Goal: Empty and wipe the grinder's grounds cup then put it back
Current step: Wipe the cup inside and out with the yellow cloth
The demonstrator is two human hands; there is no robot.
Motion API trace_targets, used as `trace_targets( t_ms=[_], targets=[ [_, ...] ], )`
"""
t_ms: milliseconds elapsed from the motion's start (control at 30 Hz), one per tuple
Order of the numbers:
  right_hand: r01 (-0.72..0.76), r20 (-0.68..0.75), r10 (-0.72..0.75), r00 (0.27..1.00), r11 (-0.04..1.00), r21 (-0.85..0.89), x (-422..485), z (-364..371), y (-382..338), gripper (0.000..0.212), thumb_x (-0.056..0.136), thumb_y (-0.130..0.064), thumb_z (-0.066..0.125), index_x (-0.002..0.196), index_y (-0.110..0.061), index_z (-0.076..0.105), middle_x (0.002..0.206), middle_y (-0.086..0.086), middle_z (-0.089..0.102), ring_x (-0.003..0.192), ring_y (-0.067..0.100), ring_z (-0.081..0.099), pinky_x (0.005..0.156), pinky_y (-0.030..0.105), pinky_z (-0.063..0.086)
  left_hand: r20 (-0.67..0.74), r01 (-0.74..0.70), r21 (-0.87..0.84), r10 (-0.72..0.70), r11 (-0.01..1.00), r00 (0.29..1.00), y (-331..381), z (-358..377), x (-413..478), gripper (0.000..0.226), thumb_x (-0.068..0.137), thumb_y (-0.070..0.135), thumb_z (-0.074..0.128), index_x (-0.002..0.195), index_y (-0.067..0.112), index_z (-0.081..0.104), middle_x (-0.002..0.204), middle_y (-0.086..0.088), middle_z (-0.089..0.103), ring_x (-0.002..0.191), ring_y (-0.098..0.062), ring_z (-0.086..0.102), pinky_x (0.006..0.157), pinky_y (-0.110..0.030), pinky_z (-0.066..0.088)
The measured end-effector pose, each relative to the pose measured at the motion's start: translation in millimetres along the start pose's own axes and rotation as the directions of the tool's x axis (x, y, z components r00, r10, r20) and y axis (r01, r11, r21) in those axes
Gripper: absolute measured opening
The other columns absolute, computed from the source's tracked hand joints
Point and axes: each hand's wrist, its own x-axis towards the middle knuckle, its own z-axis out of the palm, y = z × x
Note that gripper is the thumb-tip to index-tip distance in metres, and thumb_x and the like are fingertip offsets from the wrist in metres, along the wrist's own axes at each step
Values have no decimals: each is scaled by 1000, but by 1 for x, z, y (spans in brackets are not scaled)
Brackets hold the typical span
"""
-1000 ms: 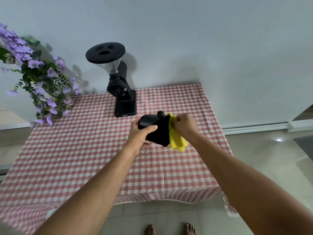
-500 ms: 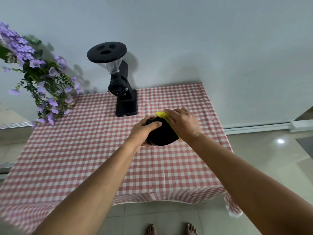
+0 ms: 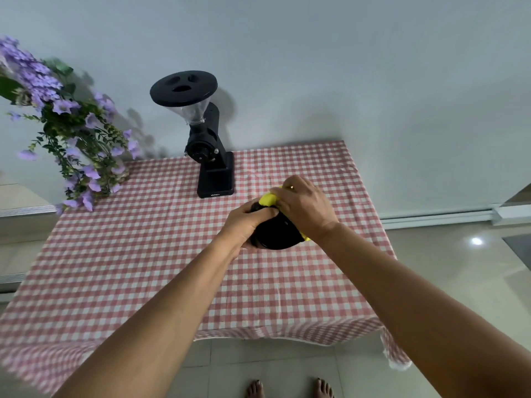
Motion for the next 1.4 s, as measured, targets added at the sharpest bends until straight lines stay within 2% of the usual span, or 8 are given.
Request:
trace_targets(
  t_ms=[200,333,467,600,800,967,1233,1400],
  targets=[
    [-529,200,514,834,848,27,3,7,8,23,96,-28,48,96,-16,68,100,4,62,81,24,56,61,31,38,-84,-81,-61,76,995,994,-11,0,4,11,79,36,77,86,45,75,79,12,77,72,-12,76,58,-44,64],
    [-406,165,398,902,914,13,4,7,3,22,97,-25,45,105,-18,65,105,-1,58,87,25,57,64,32,40,-63,-2,-108,-4,994,998,-11,6,1,22,78,35,81,98,36,74,99,0,77,90,-23,74,57,-41,63],
    [-143,-11,145,989,983,112,-2,10,2,29,98,-21,54,125,-15,65,119,4,63,98,27,63,70,37,53,-50,-10,-89,6,996,999,-4,9,-1,22,76,33,84,95,38,75,92,3,77,75,-18,77,50,-34,60],
    [-393,-25,413,911,883,257,-4,10,8,31,97,-23,55,127,-22,64,114,4,66,97,29,64,77,40,53,-110,-103,-84,93,991,990,-5,10,2,42,79,39,79,119,37,69,109,1,74,91,-20,74,70,-53,64],
    [-680,208,649,732,716,157,2,12,7,20,91,-21,52,81,-9,65,77,4,62,74,27,62,50,28,37,-221,-167,-151,131,974,966,-15,15,1,62,82,28,79,140,32,57,111,17,67,94,-14,73,78,-56,62],
    [-790,305,733,608,596,144,6,17,10,29,97,-30,50,79,-8,55,76,4,56,70,22,58,54,32,42,-308,-190,-227,114,955,944,-16,23,3,55,83,24,78,135,28,61,111,11,66,106,-22,69,83,-46,62],
    [-742,257,747,613,434,510,3,24,6,38,95,-17,54,57,-14,51,55,-2,48,51,13,44,47,26,35,-279,-142,-281,61,949,958,-12,19,1,41,84,31,77,121,41,63,114,4,68,97,-21,72,57,-34,61],
    [-661,108,706,700,584,471,-5,26,4,32,96,-20,51,64,-18,51,59,-6,53,55,8,48,48,24,30,-91,-7,-133,-5,991,996,-11,3,1,37,77,49,73,114,45,65,118,2,71,98,-25,72,66,-39,63]
  ],
)
